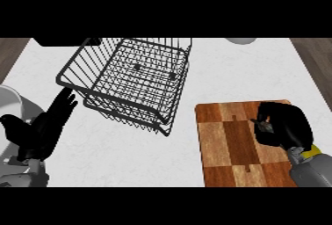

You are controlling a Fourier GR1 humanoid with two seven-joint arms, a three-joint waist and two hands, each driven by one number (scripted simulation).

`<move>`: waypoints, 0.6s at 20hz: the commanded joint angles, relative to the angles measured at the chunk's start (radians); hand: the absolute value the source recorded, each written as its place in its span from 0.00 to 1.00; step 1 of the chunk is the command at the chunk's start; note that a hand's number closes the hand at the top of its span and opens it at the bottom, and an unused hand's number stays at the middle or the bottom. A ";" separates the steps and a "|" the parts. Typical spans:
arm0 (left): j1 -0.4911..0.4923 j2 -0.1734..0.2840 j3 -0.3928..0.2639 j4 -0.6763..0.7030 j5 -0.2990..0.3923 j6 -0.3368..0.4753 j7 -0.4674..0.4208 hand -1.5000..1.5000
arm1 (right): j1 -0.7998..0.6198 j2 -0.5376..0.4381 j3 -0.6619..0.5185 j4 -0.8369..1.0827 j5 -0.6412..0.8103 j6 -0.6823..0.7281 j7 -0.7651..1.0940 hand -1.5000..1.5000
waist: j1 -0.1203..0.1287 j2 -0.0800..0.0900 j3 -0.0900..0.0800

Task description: Pick the eggplant from the cutting board and place it in the tiered basket

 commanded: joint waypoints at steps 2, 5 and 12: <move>0.037 -0.017 -0.004 0.014 -0.009 0.001 -0.039 0.50 | 0.020 0.044 -0.092 -0.197 -0.095 -0.181 -0.127 1.00 | -0.010 -0.003 0.000; 0.007 -0.031 -0.019 0.035 -0.036 0.018 -0.042 0.50 | 0.060 0.055 -0.093 -0.342 -0.116 -0.218 -0.169 1.00 | -0.014 0.000 -0.001; -0.017 -0.004 0.019 0.042 -0.003 -0.028 -0.015 0.50 | -0.037 0.024 -0.162 -0.602 -0.223 0.021 0.001 1.00 | 0.017 0.005 -0.002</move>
